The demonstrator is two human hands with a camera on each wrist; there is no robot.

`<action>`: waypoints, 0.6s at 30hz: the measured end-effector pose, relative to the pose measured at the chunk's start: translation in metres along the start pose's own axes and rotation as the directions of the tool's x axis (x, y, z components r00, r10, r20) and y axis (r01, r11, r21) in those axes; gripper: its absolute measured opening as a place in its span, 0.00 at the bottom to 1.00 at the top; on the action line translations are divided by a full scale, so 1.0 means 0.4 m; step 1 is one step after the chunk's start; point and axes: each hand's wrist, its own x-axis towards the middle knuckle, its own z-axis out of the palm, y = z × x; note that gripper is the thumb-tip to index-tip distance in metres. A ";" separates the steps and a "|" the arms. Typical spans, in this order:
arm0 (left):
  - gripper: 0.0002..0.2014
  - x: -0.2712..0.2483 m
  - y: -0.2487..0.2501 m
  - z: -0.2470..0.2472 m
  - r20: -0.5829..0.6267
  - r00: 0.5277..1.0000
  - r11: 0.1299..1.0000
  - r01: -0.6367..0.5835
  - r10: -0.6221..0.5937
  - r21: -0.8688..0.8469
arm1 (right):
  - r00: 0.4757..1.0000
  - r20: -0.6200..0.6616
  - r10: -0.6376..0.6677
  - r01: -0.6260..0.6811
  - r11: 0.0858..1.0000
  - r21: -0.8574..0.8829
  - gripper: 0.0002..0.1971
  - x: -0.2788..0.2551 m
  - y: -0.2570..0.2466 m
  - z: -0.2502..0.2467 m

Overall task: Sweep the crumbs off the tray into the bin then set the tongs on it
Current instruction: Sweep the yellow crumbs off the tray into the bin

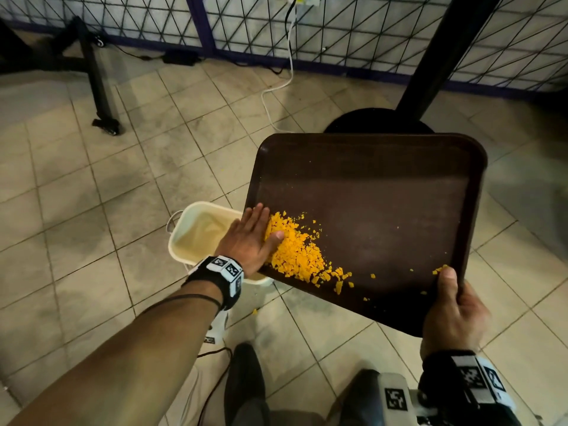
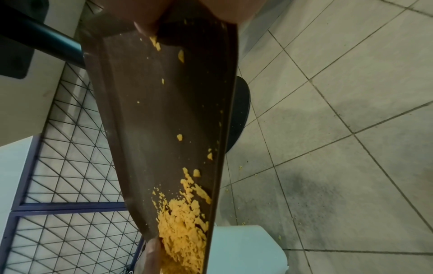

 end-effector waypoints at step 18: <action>0.39 -0.048 0.023 0.037 -0.033 0.998 0.998 -0.062 0.062 0.016 | 1.000 0.000 -0.004 0.004 0.999 0.039 0.16 -0.008 0.009 0.032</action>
